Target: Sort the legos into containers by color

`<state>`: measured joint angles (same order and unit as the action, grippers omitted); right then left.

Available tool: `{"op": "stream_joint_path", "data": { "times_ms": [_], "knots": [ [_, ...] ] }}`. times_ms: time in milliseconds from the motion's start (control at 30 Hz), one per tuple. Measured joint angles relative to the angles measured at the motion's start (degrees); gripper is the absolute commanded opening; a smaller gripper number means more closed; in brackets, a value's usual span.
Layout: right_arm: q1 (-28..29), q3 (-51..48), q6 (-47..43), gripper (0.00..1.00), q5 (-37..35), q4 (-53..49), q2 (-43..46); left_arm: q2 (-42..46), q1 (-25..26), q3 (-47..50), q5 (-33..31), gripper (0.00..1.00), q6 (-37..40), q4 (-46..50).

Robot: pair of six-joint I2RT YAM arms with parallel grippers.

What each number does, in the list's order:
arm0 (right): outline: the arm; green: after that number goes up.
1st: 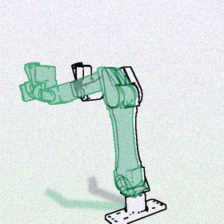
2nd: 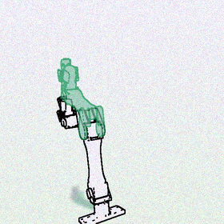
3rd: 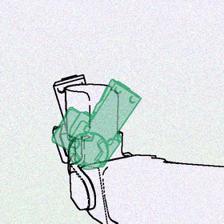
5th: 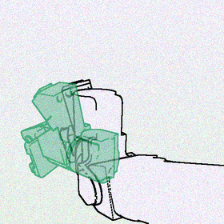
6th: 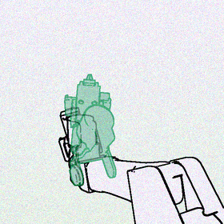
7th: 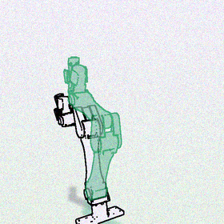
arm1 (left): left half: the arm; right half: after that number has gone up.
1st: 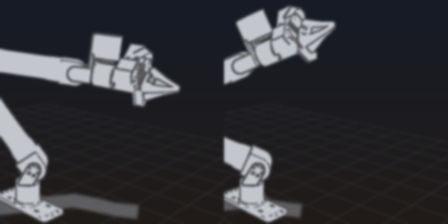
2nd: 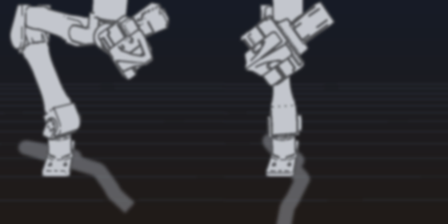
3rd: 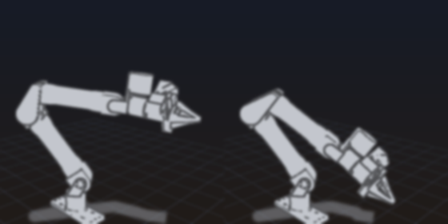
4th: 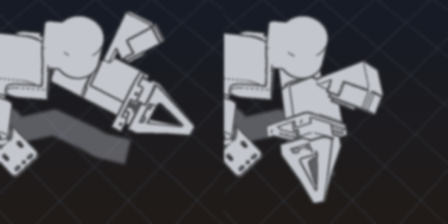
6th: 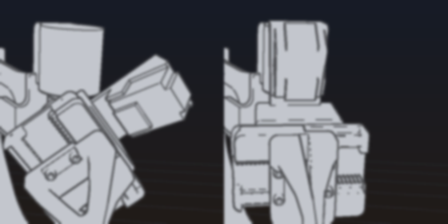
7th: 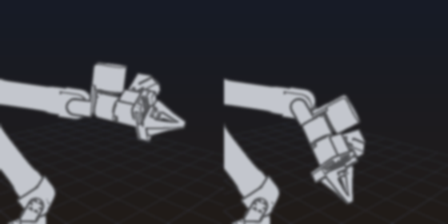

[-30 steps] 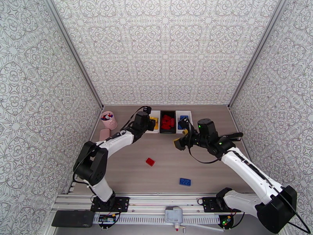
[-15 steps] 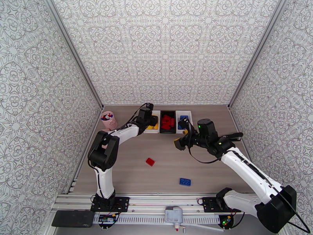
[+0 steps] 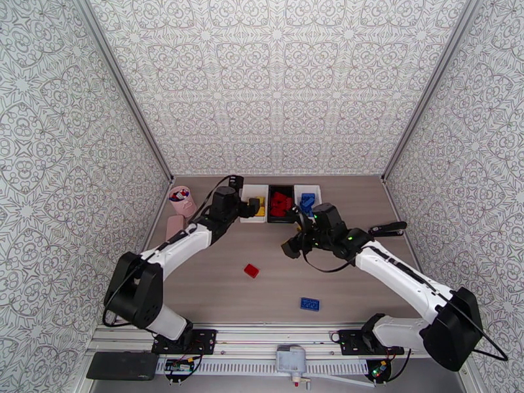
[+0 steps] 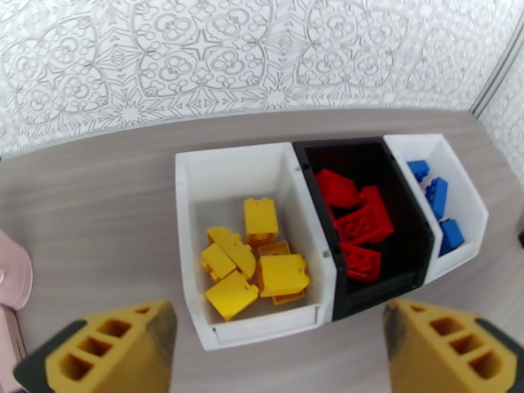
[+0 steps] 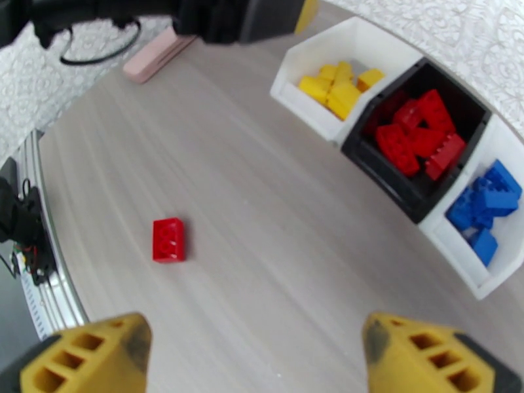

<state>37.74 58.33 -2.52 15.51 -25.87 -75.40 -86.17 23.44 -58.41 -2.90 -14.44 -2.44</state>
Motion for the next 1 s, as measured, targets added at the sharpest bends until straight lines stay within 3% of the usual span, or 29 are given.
{"op": "stream_joint_path", "data": {
  "times_ms": [200, 500, 800, 1000],
  "knots": [
    [8.52, 2.14, 0.70, 0.90, -4.55, 1.55, -7.74, 6.23, -4.55, 5.53, 0.13, 0.96, -4.79, 3.43],
    [18.62, 9.16, 4.55, 0.91, -10.36, 3.13, -23.47, 8.13, -11.41, 7.98, 0.02, 0.99, -8.07, 7.26],
    [20.87, 18.51, 5.77, 0.90, -14.49, 0.55, -35.76, 8.20, -12.92, 7.98, 0.04, 1.00, -7.91, 8.37],
    [20.83, 24.04, 5.97, 0.77, -16.26, -3.41, -41.94, 8.41, -13.22, 7.98, 0.02, 1.00, -7.85, 8.90]
  ]
}}
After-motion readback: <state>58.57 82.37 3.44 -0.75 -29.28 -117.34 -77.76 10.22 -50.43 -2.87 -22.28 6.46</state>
